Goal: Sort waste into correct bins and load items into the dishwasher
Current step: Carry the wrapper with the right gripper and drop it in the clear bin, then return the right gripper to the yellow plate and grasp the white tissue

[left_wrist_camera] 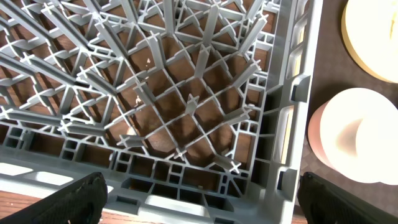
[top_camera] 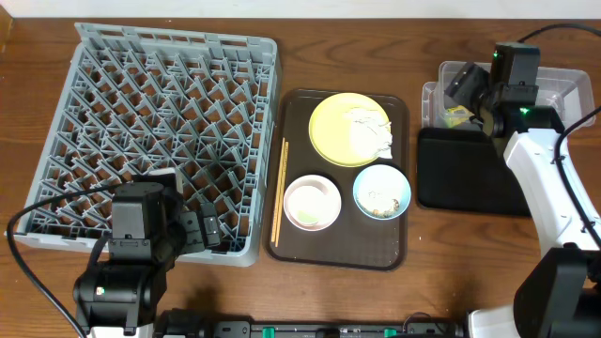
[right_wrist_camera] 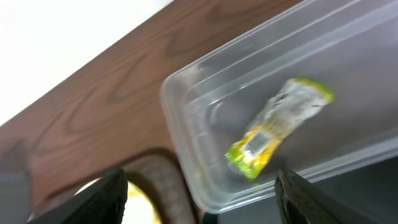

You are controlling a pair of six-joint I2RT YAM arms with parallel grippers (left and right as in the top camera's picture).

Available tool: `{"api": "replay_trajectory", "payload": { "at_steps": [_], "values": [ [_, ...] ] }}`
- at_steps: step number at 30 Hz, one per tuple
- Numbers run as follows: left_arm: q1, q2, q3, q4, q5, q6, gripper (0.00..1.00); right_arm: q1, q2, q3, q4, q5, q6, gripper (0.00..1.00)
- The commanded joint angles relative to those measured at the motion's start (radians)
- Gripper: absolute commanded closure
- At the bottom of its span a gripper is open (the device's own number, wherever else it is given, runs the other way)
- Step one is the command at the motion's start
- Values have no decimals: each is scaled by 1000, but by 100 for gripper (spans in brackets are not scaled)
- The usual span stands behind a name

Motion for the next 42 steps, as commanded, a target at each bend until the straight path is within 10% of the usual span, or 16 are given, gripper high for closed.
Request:
{"api": "replay_trajectory", "payload": {
  "at_steps": [1, 11, 24, 33, 42],
  "values": [
    [-4, 1, 20, -1, -2, -5, 2, 17, 0, 6, 1, -237, -113, 27],
    [-4, 1, 20, -1, -2, -5, 2, 268, 24, -2, -92, -108, -395, 24],
    [-4, 1, 20, -2, -2, -5, 2, 421, 313, -5, -15, 65, -324, 30],
    [-4, 1, 20, -1, -2, -5, 2, 421, 306, -2, 0, 48, -266, 79],
    [-4, 1, 20, -1, -2, -5, 2, 321, 24, 6, 37, 55, -266, 97]
  ]
}}
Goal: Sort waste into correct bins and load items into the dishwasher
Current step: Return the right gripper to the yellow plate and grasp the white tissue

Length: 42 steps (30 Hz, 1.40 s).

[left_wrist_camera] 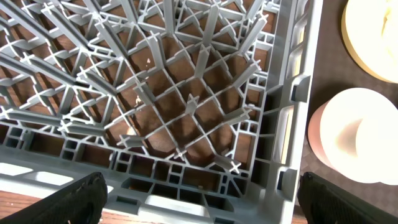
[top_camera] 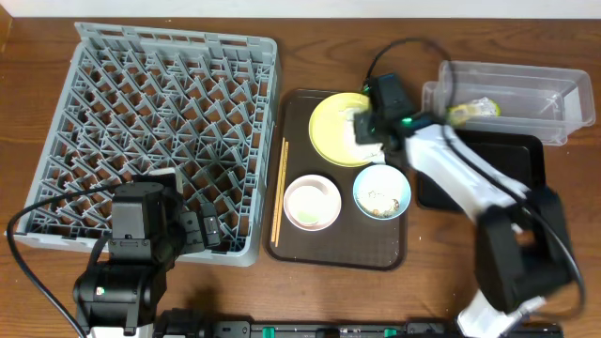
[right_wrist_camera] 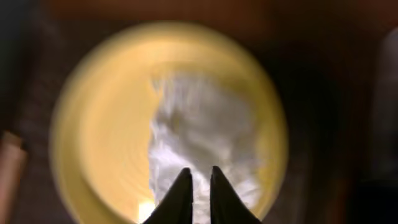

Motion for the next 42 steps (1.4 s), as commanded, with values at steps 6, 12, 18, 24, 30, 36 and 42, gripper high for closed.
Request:
{"api": "replay_trajectory", "payload": {
  "at_steps": [6, 12, 18, 24, 30, 36, 42],
  "values": [
    [-4, 1, 20, -1, -1, -5, 2, -154, -200, 11, -14, -119, -6, 67],
    [-4, 1, 20, -2, -1, -5, 2, -98, -115, 10, -47, -150, -16, 56],
    [-4, 1, 20, -2, -1, -5, 2, 0, 95, 10, -39, -82, -15, 44],
    [-4, 1, 20, -2, -1, -5, 2, 30, 225, 10, -24, -37, 16, 42],
    [-4, 1, 20, -2, -1, -5, 2, 50, 236, 11, -7, -38, 26, 84],
    [-4, 1, 20, -2, -1, -5, 2, 23, 130, 12, -11, -33, 26, 99],
    [-4, 1, 20, -2, -1, -5, 2, -69, -82, 12, -4, 16, 29, 99]
  ]
}}
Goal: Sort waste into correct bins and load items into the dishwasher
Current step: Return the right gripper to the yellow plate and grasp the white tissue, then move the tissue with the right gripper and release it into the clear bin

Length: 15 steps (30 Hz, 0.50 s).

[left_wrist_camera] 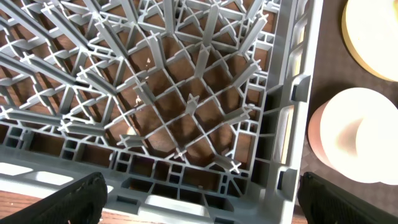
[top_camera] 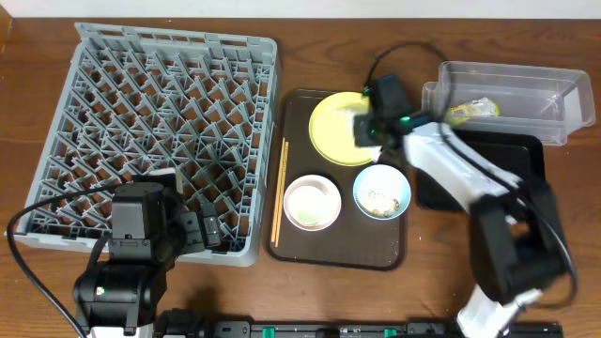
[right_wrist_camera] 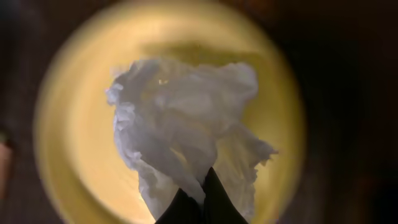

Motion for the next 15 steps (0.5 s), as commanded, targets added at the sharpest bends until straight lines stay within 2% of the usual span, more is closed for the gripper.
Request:
{"api": "replay_trajectory", "payload": {
  "at_steps": [1, 6, 15],
  "values": [
    [-4, 1, 20, -2, -2, -5, 2, -74, -172, 8, 13, 71, 14, 99],
    [-4, 1, 20, -2, -2, -5, 2, -200, -282, 8, 10, 239, 113, 99],
    [-4, 1, 20, -2, -2, -5, 2, -370, -215, 7, -8, 288, 390, 99]
  ]
}}
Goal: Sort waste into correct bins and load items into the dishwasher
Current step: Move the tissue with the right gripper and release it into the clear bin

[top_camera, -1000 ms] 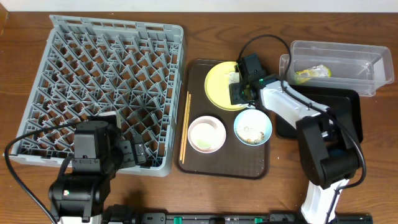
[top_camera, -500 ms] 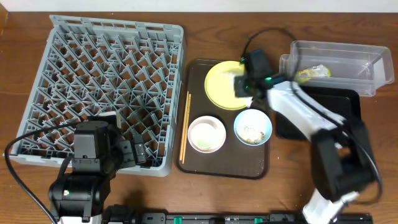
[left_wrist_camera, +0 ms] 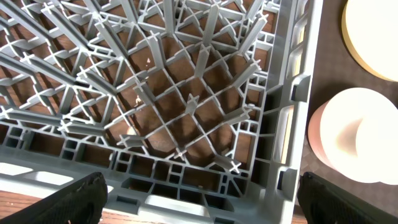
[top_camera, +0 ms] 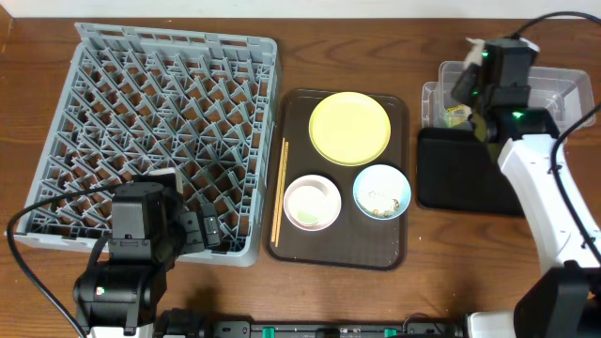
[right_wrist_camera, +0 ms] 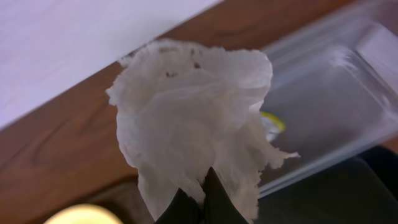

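My right gripper [right_wrist_camera: 202, 186] is shut on a crumpled white napkin [right_wrist_camera: 193, 118] and holds it in the air at the left end of the clear plastic bin [top_camera: 554, 94]. A yellow-green wrapper [top_camera: 457, 115] lies in that bin. The yellow plate [top_camera: 349, 129] on the brown tray [top_camera: 394, 253] is bare. Beside it sit a pale pink bowl [top_camera: 312, 202], a blue bowl [top_camera: 381, 192] with scraps and wooden chopsticks [top_camera: 279, 192]. My left gripper [left_wrist_camera: 199, 208] hangs open over the near right corner of the grey dish rack [top_camera: 160, 131].
A black bin [top_camera: 465, 174] lies on the table in front of the clear bin, right of the tray. The right arm's white link reaches across the black bin's right side. The rack fills the left half of the table.
My right gripper, still shut on the napkin, was over the yellow plate and is now at the clear bin at the back right. The plate is left bare. The left arm is unchanged.
At first my right gripper stood open over the clear bin with the wrapper lying inside. Then it was down on the napkin on the yellow plate, then shut on it above the plate. Now it holds the napkin by the clear bin. The left gripper stayed open throughout.
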You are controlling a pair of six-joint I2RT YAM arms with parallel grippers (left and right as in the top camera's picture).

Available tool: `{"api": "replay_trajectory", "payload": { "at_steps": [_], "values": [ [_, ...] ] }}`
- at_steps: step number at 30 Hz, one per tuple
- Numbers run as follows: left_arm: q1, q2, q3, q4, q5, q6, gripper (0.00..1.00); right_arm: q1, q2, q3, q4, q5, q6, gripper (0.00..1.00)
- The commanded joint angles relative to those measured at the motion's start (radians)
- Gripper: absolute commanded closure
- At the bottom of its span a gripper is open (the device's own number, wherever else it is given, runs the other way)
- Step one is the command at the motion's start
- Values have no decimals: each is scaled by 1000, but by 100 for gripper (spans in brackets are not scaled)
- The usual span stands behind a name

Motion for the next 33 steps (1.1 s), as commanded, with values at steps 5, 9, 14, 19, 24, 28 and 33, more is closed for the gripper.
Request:
{"api": "replay_trajectory", "payload": {
  "at_steps": [5, 9, 14, 19, 24, 28, 33],
  "values": [
    [-4, 1, 20, -1, -2, -5, 2, -79, 109, 1, 31, 14, 170, 64],
    [-4, 1, 20, -1, -2, -5, 2, -88, 109, 1, 81, -63, 58, 37],
    [-4, 1, 20, -1, -2, -5, 2, -87, 50, 1, 68, -196, -83, 36],
    [-4, 1, 20, -1, -2, -5, 2, -72, -51, 1, -100, -491, -249, 33],
    [-4, 1, 20, -1, -2, -5, 2, -4, -98, 1, -358, -686, -416, 33],
    [-4, 1, 20, -1, -2, -5, 2, 103, -95, -7, -529, -668, -523, 32],
    [-4, 1, 20, -1, -2, -5, 2, 252, -95, -41, -621, -551, -579, 32]
  ]
}}
